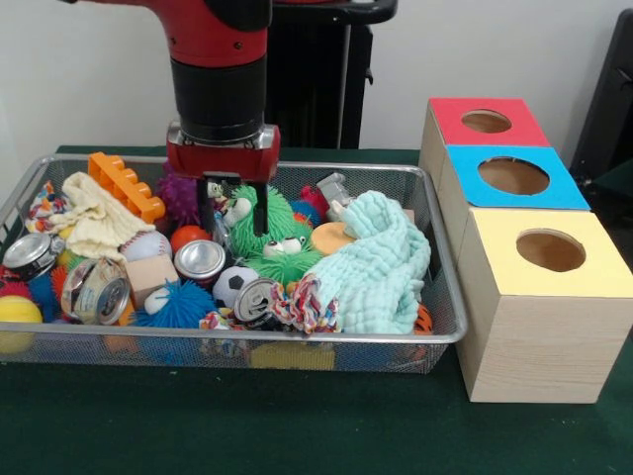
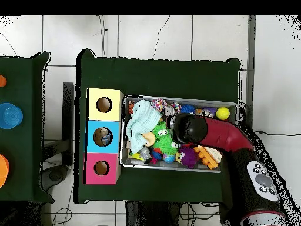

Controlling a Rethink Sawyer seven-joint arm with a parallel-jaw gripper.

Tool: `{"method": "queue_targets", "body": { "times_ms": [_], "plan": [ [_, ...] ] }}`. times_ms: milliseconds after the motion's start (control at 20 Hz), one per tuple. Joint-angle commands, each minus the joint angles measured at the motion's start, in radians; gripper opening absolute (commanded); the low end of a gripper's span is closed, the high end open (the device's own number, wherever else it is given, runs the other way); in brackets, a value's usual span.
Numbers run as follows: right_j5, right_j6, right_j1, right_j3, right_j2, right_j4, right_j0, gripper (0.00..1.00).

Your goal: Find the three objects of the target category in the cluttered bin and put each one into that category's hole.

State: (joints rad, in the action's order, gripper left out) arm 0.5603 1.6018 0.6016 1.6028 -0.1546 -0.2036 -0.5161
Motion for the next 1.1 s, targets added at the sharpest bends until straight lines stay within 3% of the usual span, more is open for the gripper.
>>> {"method": "queue_targets", "body": {
  "times_ms": [50,300,600,900,1100],
  "plan": [
    [-0.011,-0.009,-0.007,0.097,-0.016,-0.063,-0.071,1.00],
    [-0.048,-0.083,-0.047,0.110,-0.076,-0.094,-0.131,1.00],
    [-0.107,0.027,-0.061,0.118,-0.044,-0.114,-0.092,1.00],
    [-0.117,0.045,-0.064,0.138,-0.062,-0.113,-0.101,1.00],
    [-0.098,0.111,-0.020,0.164,-0.033,-0.091,-0.048,1.00]
  ]
}}
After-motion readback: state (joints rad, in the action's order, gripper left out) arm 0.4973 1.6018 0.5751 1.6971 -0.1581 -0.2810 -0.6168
